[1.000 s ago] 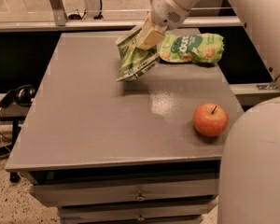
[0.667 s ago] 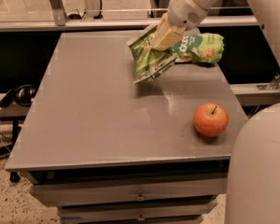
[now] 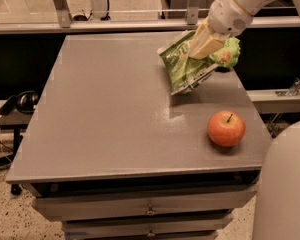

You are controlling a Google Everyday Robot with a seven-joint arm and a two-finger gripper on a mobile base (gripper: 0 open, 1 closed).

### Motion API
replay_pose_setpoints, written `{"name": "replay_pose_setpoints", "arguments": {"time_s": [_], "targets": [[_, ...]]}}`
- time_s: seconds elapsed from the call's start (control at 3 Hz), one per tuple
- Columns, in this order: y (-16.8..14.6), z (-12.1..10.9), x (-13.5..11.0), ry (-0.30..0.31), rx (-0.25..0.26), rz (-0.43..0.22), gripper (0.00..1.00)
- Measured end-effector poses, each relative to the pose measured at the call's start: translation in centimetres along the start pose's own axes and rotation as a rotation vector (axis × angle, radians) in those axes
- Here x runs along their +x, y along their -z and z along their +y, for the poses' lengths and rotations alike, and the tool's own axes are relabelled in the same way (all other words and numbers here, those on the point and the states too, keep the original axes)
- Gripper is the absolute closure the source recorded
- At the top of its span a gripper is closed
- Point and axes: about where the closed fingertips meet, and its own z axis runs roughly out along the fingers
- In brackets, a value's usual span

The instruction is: Move green jalapeno chip bag near apple

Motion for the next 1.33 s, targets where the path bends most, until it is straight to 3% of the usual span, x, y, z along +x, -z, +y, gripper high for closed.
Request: {"name": "replay_pose_setpoints", "arguments": {"time_s": [1.0,1.33], "targets": [[2.5,5.1,4.4,-0.05,-0.027,0.039,1.0],[2.3,6.6,4.7,-0.058,-0.053,0.051,0.82]]}}
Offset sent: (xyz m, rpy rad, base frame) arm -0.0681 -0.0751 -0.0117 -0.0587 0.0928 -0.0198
